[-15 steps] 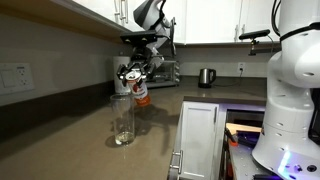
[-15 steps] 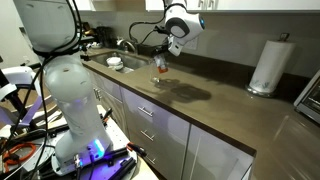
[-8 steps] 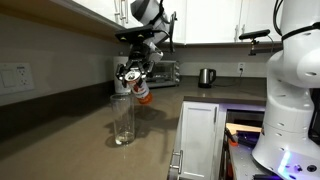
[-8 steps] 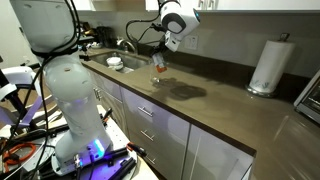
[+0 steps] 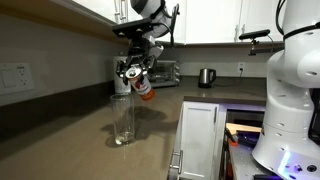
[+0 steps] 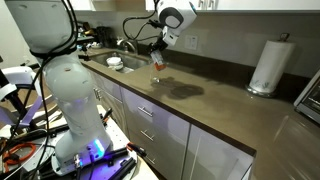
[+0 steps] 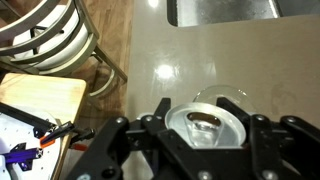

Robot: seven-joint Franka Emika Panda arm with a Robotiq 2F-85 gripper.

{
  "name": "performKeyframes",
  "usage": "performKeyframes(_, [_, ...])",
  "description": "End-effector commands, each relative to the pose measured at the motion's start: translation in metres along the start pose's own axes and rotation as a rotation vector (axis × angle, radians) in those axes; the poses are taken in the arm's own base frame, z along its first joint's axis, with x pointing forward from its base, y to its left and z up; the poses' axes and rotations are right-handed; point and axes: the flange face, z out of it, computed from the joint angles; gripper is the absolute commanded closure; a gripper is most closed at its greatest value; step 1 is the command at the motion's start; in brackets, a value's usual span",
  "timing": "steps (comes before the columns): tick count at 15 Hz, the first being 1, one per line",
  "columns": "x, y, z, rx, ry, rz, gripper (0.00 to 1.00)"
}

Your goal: Pour the juice in the can into the glass.

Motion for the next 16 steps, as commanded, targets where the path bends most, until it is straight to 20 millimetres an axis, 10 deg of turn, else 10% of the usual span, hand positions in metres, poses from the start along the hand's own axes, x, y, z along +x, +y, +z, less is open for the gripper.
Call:
performKeyframes(1, [-0.018,0.003,-0.003,0.011,0.059,0.032,0.73])
performKeyframes(16, [-0.055,-0.005,0.014,-0.033,0.239,0.175,0.73])
